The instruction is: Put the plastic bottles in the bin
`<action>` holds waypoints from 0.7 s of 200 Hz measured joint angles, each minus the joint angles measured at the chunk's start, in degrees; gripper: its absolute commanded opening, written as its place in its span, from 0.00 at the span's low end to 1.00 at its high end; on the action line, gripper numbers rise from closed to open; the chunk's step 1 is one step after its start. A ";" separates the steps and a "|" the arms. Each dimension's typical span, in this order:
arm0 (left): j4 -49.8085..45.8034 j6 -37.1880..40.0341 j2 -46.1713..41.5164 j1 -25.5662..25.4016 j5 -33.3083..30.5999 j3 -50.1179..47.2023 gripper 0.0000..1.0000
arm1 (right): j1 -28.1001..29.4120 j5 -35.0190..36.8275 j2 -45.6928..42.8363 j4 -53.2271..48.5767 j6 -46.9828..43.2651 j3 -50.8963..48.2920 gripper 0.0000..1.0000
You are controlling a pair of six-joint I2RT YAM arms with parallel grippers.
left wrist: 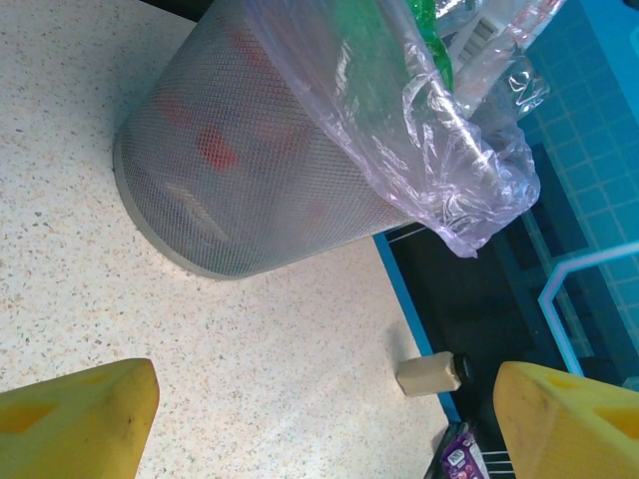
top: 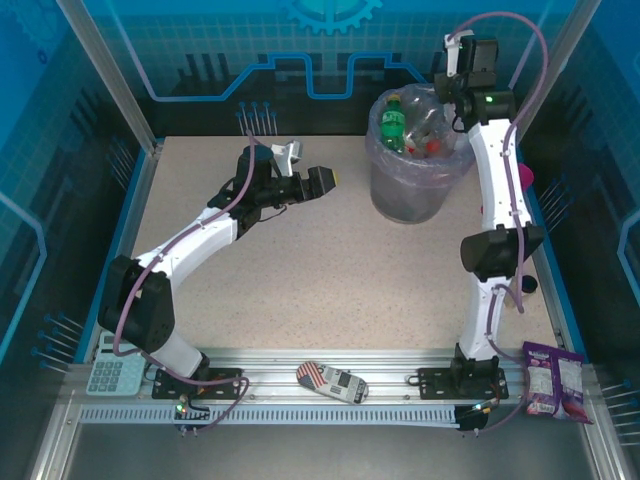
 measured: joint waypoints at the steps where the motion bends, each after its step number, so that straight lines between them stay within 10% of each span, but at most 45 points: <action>1: -0.02 0.00 0.00 0.00 0.00 0.00 0.88 | 0.00 0.02 0.04 -0.13 0.00 0.04 0.31; 140: -1.01 0.00 0.00 0.00 0.02 0.00 0.89 | -2.75 -7.54 3.02 1.75 4.94 -3.61 0.53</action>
